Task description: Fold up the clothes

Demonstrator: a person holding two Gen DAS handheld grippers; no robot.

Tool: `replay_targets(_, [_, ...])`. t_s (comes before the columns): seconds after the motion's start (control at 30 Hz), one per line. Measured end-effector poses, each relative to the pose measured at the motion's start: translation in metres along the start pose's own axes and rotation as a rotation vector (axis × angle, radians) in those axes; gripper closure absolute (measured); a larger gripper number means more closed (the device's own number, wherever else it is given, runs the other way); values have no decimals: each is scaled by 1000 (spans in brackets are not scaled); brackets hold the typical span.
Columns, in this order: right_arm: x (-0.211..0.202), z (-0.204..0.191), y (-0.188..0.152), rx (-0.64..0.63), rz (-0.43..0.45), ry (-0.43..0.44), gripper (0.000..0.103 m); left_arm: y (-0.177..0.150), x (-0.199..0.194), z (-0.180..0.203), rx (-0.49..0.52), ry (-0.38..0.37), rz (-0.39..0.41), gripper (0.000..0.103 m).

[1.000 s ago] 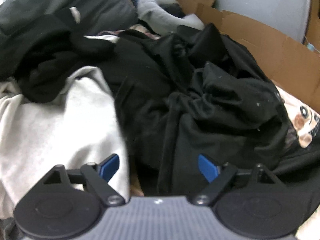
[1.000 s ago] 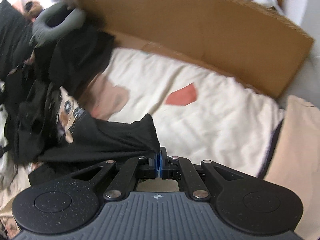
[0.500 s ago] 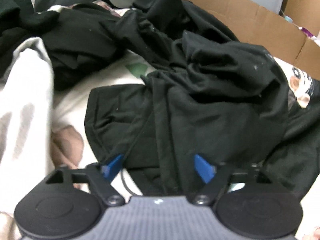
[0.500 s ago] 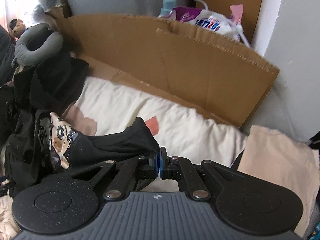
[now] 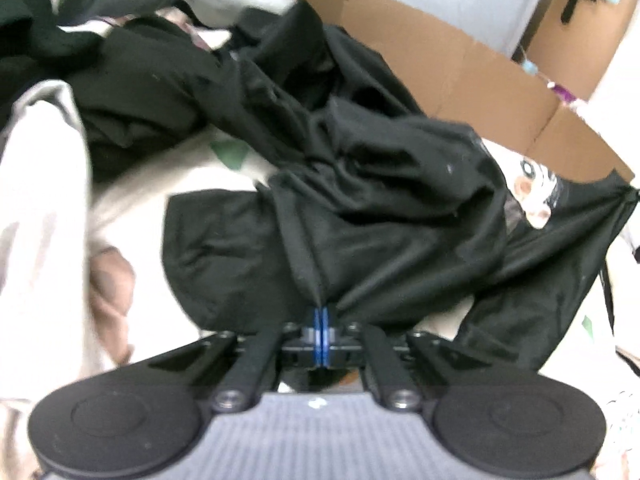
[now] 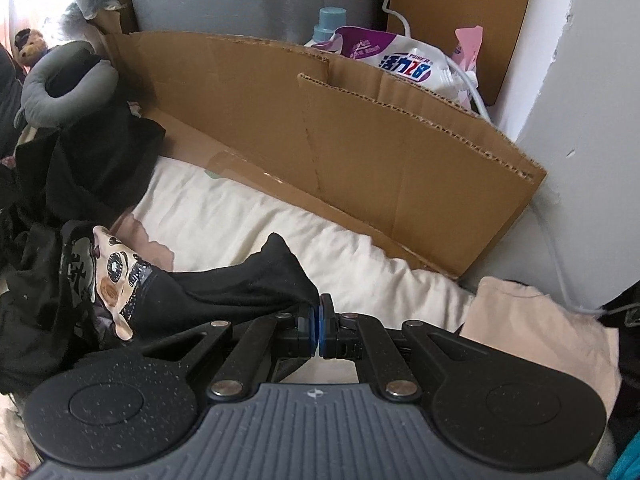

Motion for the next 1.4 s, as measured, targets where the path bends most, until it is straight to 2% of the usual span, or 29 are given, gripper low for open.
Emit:
replay_targets(0.27, [-6,26,18,-37,28,-68,103,11,-63,-11,-19,47,35,102])
replay_targets(0.63, [-19,56,58,-110,91,-139,103,15,-114,2,-30,50,39,102])
replay_targets(0.97, [-18,59,85,-171,116,-163,103,-25,-129,41,-45,-58,-99,102])
replay_targets(1.13, [0,47,79,-167,106,-160,103,-56,-121,45,-94,-111,-176,102])
replay_targets(1.23, [16,37,71,-169,86,-161,103,-68,-113,47,-83,-111,-212,101])
replay_targets(1.3, [27,35,69,-175,77,-175,103,-74,-108,48,-62,-105,-240,99])
replay_targets(1.4, [42,35,68,-180,70,-201,103,-69,-102,41,-40,-89,-228,87])
Point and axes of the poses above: each gripper's, at about its wrist camera, not at the fingertips, and x roughly the way its jaws point, z to its right, y to its top, the point moved 10 cm from there along x, roughly the way its jaws point, and after that the axes turned 12 degrees about -y, right-handed, at the moved point
